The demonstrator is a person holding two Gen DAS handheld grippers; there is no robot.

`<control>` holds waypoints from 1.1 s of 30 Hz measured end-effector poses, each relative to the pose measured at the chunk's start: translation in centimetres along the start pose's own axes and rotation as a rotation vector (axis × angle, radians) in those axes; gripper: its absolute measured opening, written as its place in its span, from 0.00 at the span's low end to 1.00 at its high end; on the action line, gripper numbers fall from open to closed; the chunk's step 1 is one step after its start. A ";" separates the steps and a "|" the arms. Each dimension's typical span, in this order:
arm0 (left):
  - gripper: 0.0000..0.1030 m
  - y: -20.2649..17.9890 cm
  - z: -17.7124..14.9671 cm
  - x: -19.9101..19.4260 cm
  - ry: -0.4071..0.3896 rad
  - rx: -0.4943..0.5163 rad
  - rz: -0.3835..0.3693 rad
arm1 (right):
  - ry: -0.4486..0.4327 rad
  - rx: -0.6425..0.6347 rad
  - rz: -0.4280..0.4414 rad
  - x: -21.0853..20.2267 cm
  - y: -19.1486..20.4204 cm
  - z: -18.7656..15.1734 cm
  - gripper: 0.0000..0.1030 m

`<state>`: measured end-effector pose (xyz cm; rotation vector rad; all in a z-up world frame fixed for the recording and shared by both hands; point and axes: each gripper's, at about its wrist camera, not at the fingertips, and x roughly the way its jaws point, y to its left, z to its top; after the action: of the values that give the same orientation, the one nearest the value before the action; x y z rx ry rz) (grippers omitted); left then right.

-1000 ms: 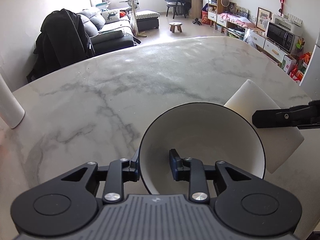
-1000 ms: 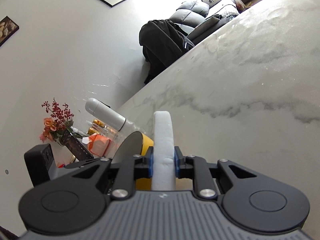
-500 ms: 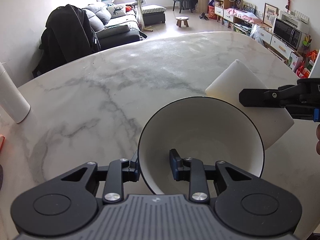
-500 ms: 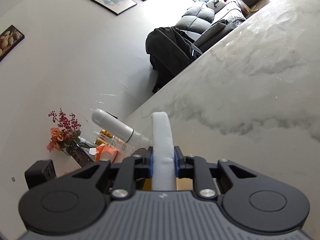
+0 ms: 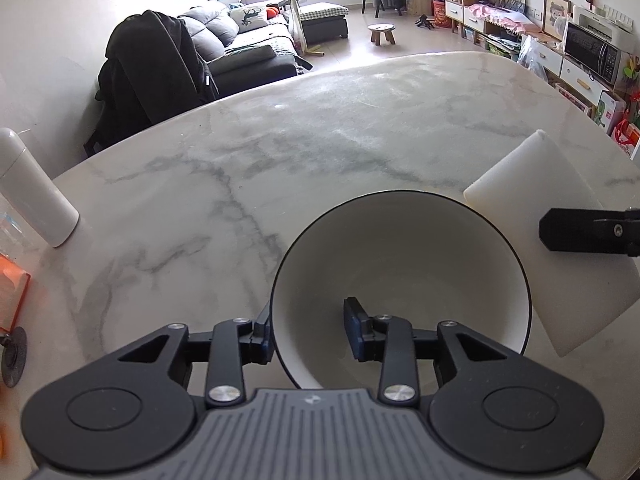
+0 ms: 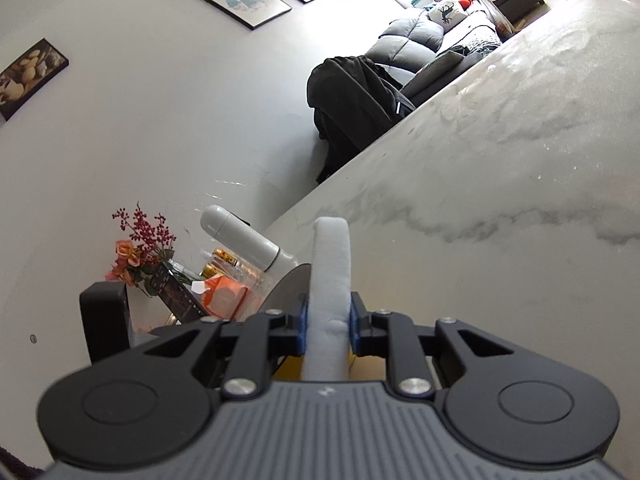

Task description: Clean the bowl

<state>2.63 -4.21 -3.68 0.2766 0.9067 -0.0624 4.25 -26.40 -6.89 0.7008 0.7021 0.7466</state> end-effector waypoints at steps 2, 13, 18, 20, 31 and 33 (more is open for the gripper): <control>0.35 -0.2 0.1 0.0 0.005 0.001 0.011 | 0.003 -0.002 0.005 0.1 -0.1 0.2 0.21; 0.35 -0.5 0.0 -0.2 0.012 0.002 0.031 | 0.014 -0.014 0.034 2.1 -0.3 2.6 0.21; 0.36 -0.5 -0.1 -0.1 0.010 0.007 0.026 | 0.015 -0.010 0.030 2.1 -0.3 2.5 0.21; 0.36 -0.4 -0.1 -0.1 0.007 0.010 0.023 | 0.017 -0.004 0.026 1.6 -0.3 2.1 0.21; 0.36 -0.1 0.3 0.3 -0.005 0.010 -0.001 | 0.028 -0.007 0.027 0.6 0.3 1.1 0.21; 0.36 0.0 0.4 0.4 -0.007 0.011 -0.006 | 0.027 -0.011 0.020 0.9 0.3 1.5 0.21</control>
<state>3.19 -4.32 -3.77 0.2840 0.9002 -0.0742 5.80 -26.01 -6.10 0.6894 0.7155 0.7787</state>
